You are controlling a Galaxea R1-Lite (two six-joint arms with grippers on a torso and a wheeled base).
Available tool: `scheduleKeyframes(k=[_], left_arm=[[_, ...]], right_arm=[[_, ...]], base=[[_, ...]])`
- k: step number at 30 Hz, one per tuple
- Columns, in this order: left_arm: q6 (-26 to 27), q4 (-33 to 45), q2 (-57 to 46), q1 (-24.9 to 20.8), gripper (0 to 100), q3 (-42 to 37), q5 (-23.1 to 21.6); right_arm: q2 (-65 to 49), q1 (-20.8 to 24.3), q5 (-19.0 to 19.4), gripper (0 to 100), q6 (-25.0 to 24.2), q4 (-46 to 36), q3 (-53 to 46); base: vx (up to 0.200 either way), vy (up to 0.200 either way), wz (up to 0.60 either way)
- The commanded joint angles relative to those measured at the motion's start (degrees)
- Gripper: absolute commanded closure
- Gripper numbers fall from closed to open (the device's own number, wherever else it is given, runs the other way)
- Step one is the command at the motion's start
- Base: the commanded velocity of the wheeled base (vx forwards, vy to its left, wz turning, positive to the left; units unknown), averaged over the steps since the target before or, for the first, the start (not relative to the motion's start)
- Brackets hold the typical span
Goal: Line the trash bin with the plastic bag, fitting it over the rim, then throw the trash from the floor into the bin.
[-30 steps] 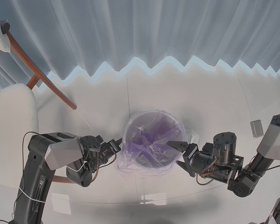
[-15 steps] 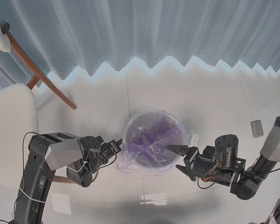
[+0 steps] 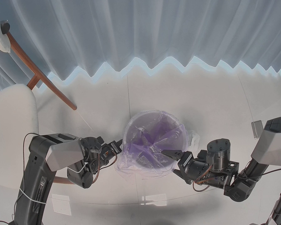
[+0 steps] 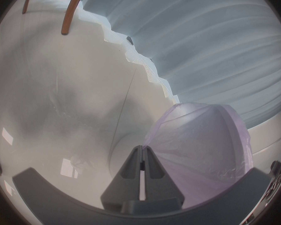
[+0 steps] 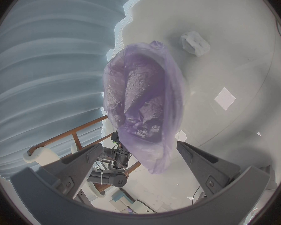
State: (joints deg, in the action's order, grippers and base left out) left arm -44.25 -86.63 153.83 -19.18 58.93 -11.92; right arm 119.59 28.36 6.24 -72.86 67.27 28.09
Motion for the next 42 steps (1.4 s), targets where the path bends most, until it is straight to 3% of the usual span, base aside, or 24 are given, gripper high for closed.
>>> scheduleKeyframes(k=[1,13,14,32,37,38,42], left_arm=[[2.24,-0.12,0.15,-0.07,100,0.05,0.85],[1.98,-0.12,0.24,-0.25,100,0.05,0.76],[1.89,-0.12,0.24,-0.25,100,0.05,0.76],[1.62,-0.03,0.24,-0.16,100,0.05,0.67],[1.62,-0.03,0.24,-0.16,100,0.05,0.67],[1.62,-0.03,0.24,-0.25,100,0.05,0.67],[1.62,-0.03,0.33,-0.16,100,0.05,0.67]], right_arm=[[2.58,0.3,0.0,0,-0.09,-0.21,3.38],[1.96,-1.2,-0.09,0,0.0,-2.76,5.05],[1.96,-1.29,-0.18,100,0.09,-2.76,5.05],[2.84,-1.99,-0.27,100,0.53,-3.02,0.3],[3.46,-1.99,-0.35,100,8.09,-3.02,-2.16],[4.51,-1.99,-0.62,100,12.57,-3.02,-2.77],[8.82,-1.99,-3.78,100,19.78,-2.84,-2.25]], base=[[0.0,0.0,0.0],[0.0,0.0,0.0],[0.0,0.0,0.0],[0.0,0.0,0.0],[0.0,0.0,0.0],[0.0,0.0,0.0],[0.0,0.0,0.0]])
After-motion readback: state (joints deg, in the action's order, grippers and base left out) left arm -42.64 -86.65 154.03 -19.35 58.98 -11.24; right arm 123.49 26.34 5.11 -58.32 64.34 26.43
